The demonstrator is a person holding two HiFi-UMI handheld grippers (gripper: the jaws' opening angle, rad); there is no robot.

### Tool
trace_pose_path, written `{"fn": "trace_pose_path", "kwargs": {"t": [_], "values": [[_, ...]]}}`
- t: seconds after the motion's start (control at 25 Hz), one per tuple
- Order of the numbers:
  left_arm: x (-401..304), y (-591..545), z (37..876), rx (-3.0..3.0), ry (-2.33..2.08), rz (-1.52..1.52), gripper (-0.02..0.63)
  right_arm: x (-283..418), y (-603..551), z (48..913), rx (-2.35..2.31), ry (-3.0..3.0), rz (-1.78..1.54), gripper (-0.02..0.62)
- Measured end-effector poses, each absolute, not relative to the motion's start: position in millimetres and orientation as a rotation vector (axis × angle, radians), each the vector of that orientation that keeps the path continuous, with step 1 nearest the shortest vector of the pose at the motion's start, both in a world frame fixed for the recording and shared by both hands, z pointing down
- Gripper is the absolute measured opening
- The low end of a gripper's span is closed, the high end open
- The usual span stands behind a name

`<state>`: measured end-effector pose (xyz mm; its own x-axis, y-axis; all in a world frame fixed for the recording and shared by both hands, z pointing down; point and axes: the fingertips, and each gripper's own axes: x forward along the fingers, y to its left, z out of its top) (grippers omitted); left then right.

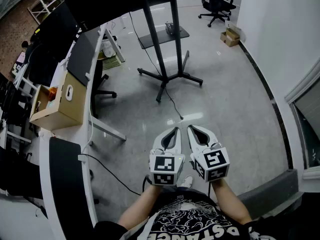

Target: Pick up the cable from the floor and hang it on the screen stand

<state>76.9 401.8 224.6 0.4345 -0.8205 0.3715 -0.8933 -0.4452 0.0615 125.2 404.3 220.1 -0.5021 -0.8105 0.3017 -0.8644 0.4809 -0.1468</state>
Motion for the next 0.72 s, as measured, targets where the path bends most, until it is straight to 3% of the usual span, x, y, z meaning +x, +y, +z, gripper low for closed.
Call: {"fn": "trace_pose_path", "kwargs": {"t": [0.72], "values": [[83, 384, 237, 2.442, -1.460, 0.472, -0.001, 131, 389, 232, 1.471, -2.508, 0.457, 0.005]]}}
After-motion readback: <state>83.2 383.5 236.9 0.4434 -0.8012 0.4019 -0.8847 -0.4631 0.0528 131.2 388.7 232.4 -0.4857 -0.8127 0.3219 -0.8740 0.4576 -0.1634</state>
